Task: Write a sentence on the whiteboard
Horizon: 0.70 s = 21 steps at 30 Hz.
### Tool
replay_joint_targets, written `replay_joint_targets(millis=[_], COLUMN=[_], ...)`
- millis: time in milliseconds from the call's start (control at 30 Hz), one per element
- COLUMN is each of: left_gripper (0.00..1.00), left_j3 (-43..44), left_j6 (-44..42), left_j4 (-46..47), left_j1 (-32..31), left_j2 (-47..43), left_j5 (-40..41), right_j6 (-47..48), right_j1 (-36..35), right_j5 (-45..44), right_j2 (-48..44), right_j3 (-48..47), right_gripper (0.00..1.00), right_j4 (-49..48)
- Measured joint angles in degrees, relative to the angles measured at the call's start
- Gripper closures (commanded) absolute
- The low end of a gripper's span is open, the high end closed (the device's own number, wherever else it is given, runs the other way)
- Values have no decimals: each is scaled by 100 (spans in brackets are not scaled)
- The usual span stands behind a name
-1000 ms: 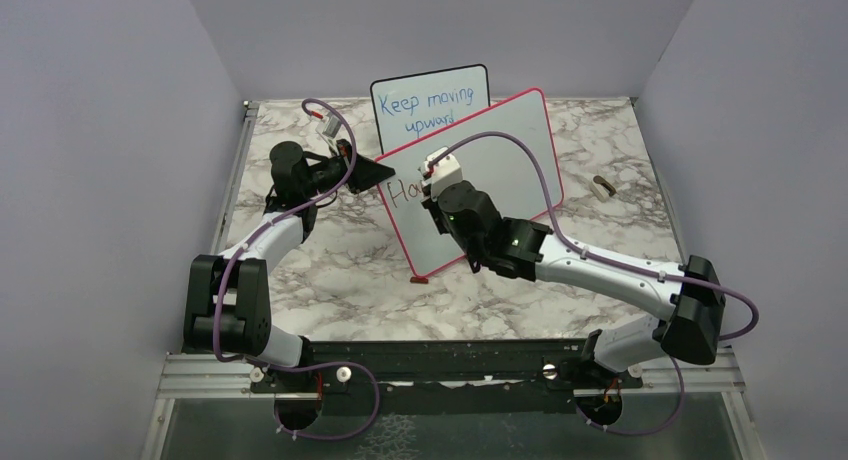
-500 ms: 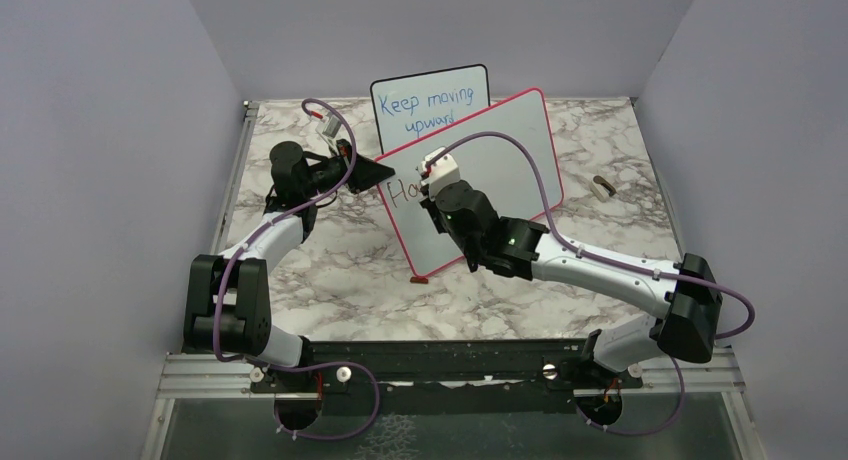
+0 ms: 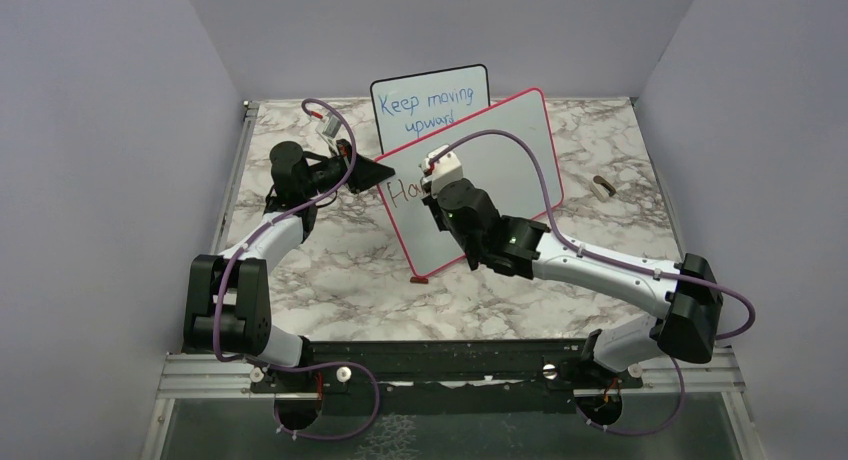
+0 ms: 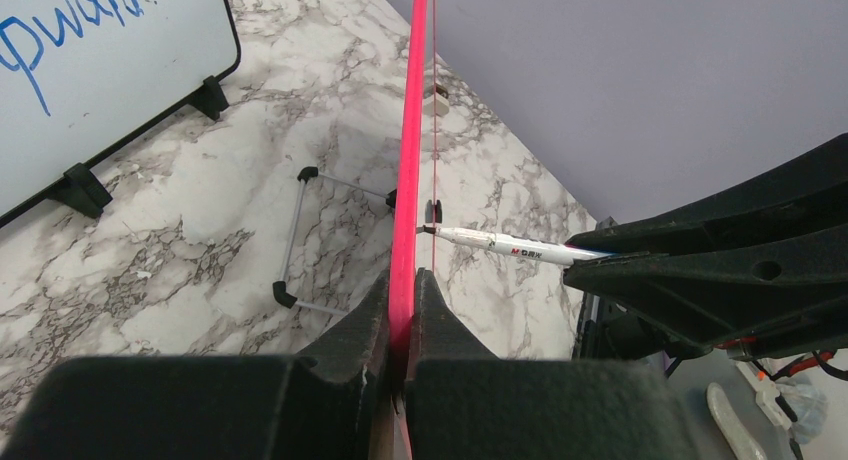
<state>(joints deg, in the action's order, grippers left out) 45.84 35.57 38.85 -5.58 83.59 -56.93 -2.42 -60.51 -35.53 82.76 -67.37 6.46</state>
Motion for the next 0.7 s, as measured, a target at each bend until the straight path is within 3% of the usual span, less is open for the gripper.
replay_joint_targets(millis=[700], left_gripper=[100], left_j3=[0], left_j6=[0], left_j4=[0], left_j1=[0], left_j2=[0], left_j5=[-2], right_j6=[-402], right_j1=[61], right_j5=[37], right_j2=[-227], right_j3=[361], right_gripper=[99], right_j4=[127])
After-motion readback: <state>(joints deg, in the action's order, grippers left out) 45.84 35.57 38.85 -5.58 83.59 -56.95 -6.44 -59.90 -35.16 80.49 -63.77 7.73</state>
